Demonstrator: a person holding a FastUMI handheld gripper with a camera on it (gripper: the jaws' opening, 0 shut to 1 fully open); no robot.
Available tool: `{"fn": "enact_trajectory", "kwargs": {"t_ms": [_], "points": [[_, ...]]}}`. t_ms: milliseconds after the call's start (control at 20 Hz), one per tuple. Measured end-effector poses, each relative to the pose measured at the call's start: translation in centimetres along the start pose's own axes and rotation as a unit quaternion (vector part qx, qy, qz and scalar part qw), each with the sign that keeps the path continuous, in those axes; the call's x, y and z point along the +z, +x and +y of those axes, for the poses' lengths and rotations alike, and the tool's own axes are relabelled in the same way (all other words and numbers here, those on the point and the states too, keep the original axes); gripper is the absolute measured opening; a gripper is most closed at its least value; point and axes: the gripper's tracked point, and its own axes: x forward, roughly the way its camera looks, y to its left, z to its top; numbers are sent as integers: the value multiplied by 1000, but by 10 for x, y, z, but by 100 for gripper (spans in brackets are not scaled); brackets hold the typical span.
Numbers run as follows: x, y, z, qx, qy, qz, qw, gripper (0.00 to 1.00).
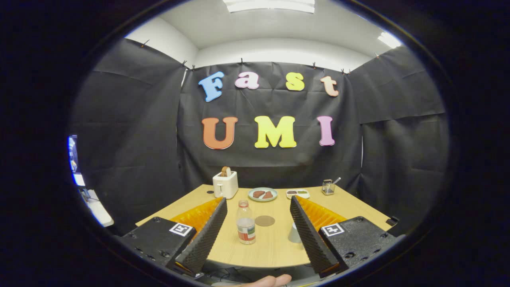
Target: Take the bottle from table, then pour the juice into the cup, finally place the bottle on the coaster
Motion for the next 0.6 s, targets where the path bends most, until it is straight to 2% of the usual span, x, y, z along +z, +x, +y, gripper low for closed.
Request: {"fn": "enact_trajectory", "kwargs": {"t_ms": [200, 400, 600], "points": [[-9, 9, 9, 7, -4, 5, 1000, 100], [-24, 21, 10, -7, -13, 6, 1000, 100], [-45, 43, 23, -2, -19, 3, 1000, 100]]}}
